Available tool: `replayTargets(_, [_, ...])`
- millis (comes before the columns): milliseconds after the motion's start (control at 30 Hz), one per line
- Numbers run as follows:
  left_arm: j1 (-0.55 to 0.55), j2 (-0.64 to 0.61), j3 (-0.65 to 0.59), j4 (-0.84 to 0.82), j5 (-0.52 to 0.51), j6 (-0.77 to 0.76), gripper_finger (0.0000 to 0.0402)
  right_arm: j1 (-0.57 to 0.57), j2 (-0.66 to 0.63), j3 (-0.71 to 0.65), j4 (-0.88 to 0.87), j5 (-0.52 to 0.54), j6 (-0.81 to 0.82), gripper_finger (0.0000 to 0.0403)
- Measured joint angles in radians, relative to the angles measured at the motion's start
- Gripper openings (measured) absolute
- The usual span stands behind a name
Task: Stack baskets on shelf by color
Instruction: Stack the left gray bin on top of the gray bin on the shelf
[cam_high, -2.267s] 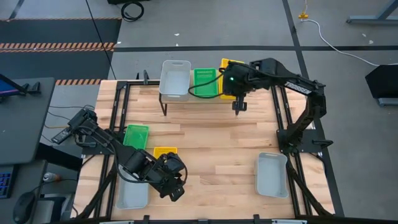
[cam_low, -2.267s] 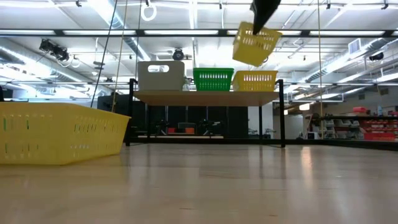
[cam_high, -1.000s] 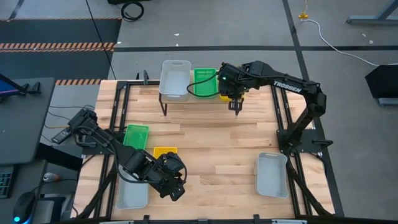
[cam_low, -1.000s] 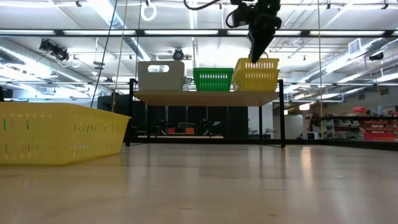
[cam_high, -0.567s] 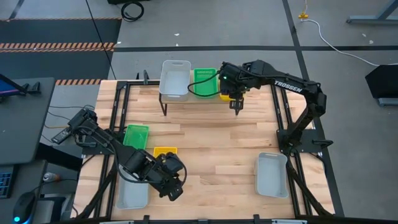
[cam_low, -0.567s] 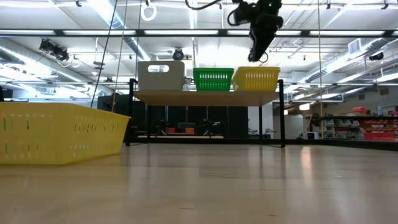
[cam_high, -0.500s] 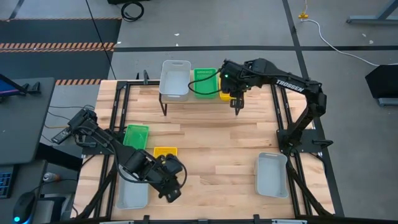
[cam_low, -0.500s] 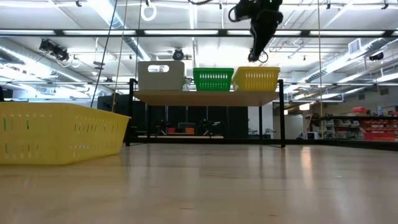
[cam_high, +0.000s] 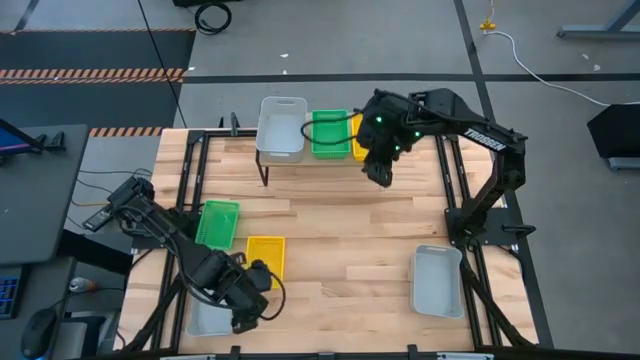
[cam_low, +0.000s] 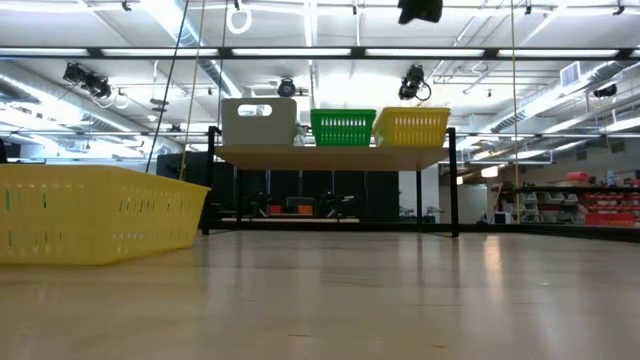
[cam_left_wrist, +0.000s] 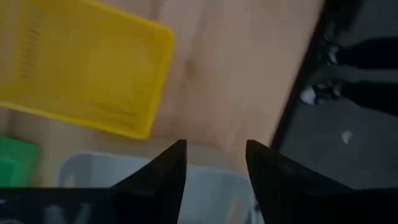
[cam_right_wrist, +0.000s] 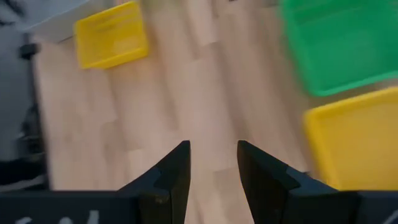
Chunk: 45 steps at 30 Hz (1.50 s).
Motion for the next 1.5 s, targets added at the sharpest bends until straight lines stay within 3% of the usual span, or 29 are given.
replayTargets(300, [-0.174, -0.001, 0.000, 0.106, 0.124, -0.081, 0.0187, 0.138, 0.000, 0.000, -0.007, -0.010, 0.053, 0.0145])
replayTargets(633, [-0.342, 0.006, -0.054, 0.129, 0.053, -0.260, 0.0261, 0.258, 0.000, 0.000, 0.021, 0.068, 0.153, 0.0190])
replayTargets(833, [-0.397, 0.034, -0.117, 0.201, 0.041, -0.307, 0.0271, 0.314, 0.000, 0.000, 0.025, 0.112, 0.214, 0.0211])
replayTargets(1300, [-0.414, 0.153, -0.249, 0.258, 0.047, -0.331, 0.0245, 0.393, 0.000, 0.000, 0.005, 0.124, 0.318, 0.0211])
replayTargets(1400, [-0.412, 0.160, -0.260, 0.277, 0.051, -0.354, 0.0206, 0.404, 0.000, 0.000, -0.007, 0.124, 0.319, 0.0211])
replayTargets(1500, [-0.407, 0.161, -0.261, 0.305, 0.034, -0.355, 0.0137, 0.412, 0.000, 0.000, -0.013, 0.124, 0.319, 0.0211])
